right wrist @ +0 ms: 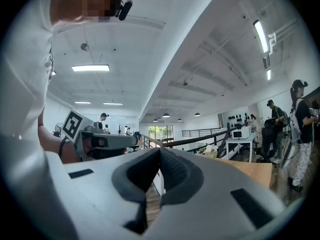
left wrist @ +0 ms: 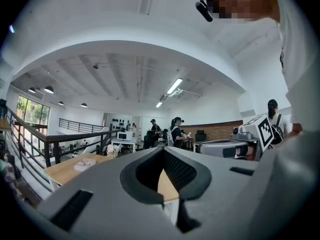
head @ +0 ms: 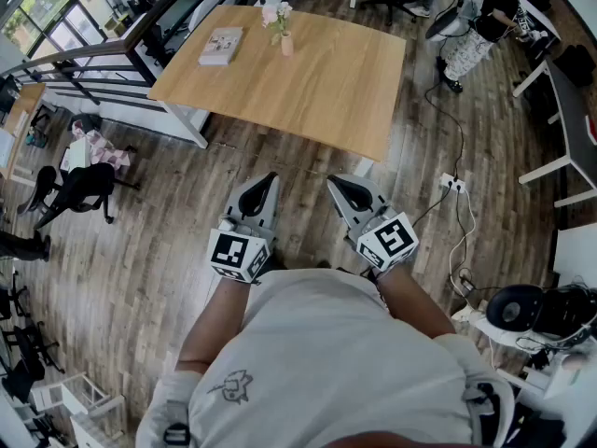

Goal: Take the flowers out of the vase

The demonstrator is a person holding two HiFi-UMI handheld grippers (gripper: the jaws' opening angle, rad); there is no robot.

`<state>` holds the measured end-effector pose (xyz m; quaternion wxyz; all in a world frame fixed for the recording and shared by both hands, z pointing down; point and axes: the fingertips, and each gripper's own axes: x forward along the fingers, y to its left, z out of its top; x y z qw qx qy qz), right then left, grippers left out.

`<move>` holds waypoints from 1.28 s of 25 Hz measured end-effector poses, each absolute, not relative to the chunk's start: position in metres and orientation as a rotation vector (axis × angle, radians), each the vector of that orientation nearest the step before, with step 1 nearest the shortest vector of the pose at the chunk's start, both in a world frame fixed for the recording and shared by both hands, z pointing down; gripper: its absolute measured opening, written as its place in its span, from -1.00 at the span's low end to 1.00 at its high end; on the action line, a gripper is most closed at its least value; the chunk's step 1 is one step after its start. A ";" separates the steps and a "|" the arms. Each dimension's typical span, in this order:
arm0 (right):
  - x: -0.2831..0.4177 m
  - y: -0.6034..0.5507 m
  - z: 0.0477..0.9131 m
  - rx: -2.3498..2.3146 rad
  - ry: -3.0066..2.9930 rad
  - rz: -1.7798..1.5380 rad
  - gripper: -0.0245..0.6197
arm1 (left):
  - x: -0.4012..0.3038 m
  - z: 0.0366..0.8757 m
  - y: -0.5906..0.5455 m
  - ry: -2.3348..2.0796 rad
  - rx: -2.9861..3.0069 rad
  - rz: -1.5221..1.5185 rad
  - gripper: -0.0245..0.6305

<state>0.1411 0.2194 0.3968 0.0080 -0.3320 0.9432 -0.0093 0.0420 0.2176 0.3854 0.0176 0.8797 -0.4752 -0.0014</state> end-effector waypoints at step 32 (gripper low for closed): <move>-0.018 0.095 0.405 -1.304 2.905 -0.046 -0.56 | -0.129 0.384 0.100 -1.337 2.756 -0.059 -0.91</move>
